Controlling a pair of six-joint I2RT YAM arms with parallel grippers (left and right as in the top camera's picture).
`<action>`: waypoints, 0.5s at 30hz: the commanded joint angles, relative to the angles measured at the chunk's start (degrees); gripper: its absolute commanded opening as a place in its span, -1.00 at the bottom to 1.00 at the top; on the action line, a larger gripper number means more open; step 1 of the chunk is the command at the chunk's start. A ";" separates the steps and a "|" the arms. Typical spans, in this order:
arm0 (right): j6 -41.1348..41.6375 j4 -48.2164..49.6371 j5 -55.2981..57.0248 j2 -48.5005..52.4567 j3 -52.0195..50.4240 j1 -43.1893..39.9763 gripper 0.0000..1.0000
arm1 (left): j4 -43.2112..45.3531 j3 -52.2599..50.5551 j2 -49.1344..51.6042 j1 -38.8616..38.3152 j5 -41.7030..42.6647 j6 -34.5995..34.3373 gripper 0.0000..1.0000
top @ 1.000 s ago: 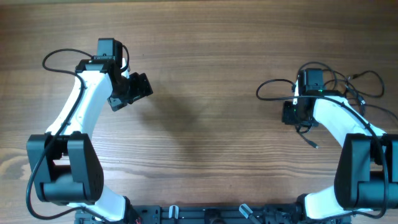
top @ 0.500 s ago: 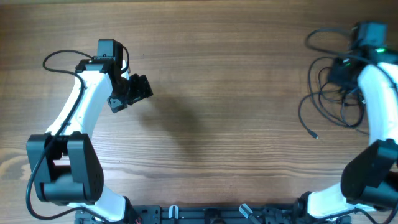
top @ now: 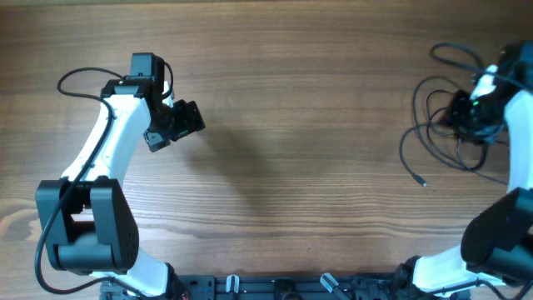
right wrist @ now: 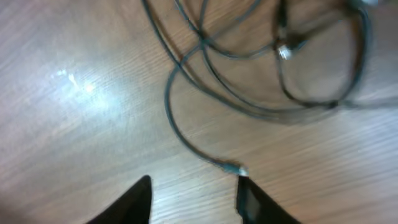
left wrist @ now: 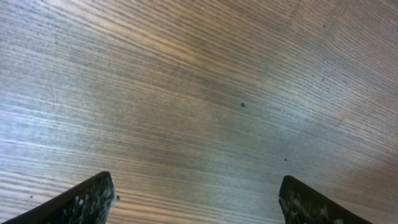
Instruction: Untangle cables
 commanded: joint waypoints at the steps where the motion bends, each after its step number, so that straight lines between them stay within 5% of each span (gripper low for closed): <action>1: -1.44 11.04 -1.44 -0.28 -10.58 0.79 0.01 | 0.02 0.00 0.02 0.00 0.57 -0.52 0.75; 5: -8.57 24.48 -7.37 -0.28 -22.75 2.16 -0.14 | 0.57 0.00 0.02 0.00 5.99 -0.55 0.74; 9: -11.58 29.75 -16.52 -0.17 -23.80 8.24 -0.81 | 1.60 0.00 0.02 0.00 6.56 -0.59 0.75; 15: -5.90 32.50 -5.64 4.81 -24.48 11.21 -0.91 | 0.96 0.00 0.02 0.00 6.58 -0.55 0.77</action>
